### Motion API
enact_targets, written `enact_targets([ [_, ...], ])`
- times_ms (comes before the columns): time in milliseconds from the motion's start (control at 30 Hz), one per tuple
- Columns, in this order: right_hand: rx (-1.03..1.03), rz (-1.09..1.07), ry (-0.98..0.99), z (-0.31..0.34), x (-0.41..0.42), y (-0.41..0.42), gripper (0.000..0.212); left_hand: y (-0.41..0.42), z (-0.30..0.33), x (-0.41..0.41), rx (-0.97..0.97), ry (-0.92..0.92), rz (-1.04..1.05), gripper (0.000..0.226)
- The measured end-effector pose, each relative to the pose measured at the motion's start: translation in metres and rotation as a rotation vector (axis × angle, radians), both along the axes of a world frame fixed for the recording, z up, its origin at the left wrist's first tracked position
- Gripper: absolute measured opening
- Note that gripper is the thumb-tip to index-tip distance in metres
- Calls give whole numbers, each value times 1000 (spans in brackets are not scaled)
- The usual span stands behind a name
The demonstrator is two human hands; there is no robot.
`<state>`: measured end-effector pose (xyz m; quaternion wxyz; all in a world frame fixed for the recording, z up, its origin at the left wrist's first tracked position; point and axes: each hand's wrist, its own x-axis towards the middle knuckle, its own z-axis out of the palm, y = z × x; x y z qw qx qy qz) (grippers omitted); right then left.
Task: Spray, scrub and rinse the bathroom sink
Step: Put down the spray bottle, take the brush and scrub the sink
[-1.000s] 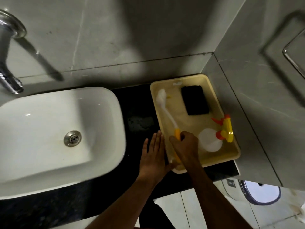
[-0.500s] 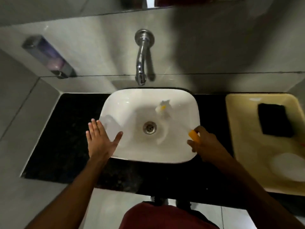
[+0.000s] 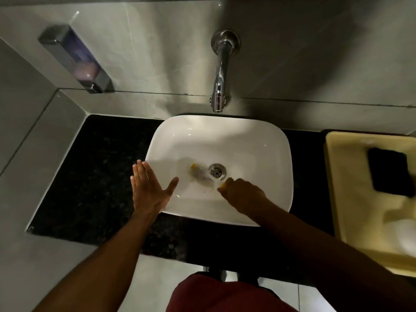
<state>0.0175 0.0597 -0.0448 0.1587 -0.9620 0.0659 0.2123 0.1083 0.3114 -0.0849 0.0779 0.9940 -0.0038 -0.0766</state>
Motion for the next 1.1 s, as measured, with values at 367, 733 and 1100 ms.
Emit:
enact_targets([
  [367, -92, -74, 134, 26, -38, -93, 43, 2, -7, 1, 35, 34, 4, 118],
  [733, 88, -84, 183, 6, -28, -55, 47, 4, -7, 2, 53, 55, -10, 115],
  [1100, 81, -142, 63, 0, 23, -55, 50, 5, -10, 3, 83, 49, -3, 115],
])
